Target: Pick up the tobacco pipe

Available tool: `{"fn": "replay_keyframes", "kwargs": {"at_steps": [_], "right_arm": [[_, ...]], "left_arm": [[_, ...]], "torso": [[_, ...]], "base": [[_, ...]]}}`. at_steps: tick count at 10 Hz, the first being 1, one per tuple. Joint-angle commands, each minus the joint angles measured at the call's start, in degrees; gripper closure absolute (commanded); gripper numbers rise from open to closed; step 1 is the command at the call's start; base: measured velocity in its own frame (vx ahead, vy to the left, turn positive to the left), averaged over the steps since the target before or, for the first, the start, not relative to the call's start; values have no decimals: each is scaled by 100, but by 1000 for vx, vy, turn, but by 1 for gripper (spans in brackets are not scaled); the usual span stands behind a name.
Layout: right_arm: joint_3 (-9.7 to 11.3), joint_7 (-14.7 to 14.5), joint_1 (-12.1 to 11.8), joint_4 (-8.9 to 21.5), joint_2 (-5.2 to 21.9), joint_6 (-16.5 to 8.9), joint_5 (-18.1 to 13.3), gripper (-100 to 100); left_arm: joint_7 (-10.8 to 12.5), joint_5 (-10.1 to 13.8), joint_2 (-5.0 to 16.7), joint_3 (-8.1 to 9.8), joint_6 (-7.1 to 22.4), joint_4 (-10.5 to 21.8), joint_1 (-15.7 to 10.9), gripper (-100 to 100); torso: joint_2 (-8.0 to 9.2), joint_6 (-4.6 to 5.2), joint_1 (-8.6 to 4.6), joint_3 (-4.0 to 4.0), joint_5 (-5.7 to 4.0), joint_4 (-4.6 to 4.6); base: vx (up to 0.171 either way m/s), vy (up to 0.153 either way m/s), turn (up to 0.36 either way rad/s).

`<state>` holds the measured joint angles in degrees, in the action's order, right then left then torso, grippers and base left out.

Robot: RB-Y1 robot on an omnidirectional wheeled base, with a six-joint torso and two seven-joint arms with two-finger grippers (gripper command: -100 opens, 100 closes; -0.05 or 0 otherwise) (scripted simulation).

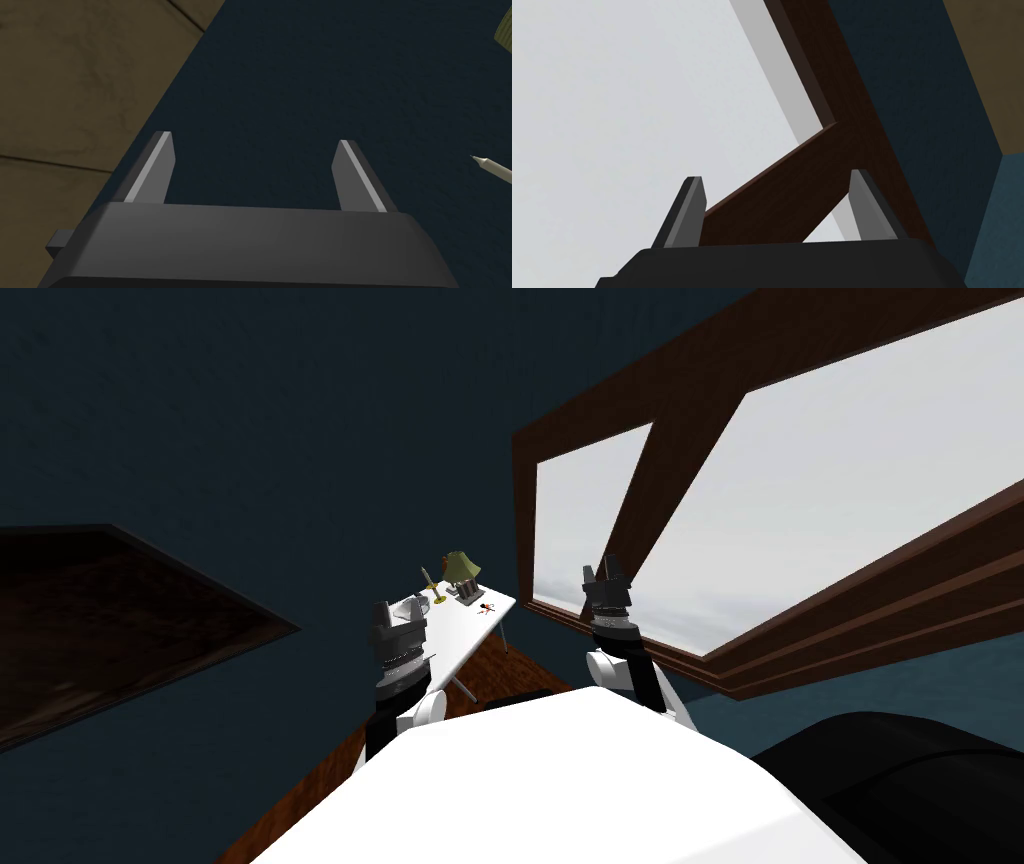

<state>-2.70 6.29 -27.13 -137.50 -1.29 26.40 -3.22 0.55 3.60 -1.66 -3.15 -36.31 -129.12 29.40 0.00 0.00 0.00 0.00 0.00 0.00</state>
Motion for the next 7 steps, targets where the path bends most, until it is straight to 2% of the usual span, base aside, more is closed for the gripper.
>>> {"fn": "replay_keyframes", "kwargs": {"at_steps": [1,3,6,7], "right_arm": [[0,0,0,0,0,0,0,0],[1,0,1,0,-1,0,0,0],[0,0,1,0,0,0,0,0],[1,0,1,0,0,0,0,0]], "left_arm": [[-35,6,201,4,56,73,-83,-100],[-117,21,508,13,189,244,-278,-100],[-320,67,953,31,528,663,-726,-100],[-320,67,953,31,528,663,-757,-100]], "torso": [[0,0,0,0,0,0],[17,1,-19,9,-4,4],[20,1,-14,12,-3,4],[22,1,-14,13,-3,5]], "base": [[-35,-32,-21],[-55,-60,-22],[-60,-43,-32],[-48,-28,-11]]}}
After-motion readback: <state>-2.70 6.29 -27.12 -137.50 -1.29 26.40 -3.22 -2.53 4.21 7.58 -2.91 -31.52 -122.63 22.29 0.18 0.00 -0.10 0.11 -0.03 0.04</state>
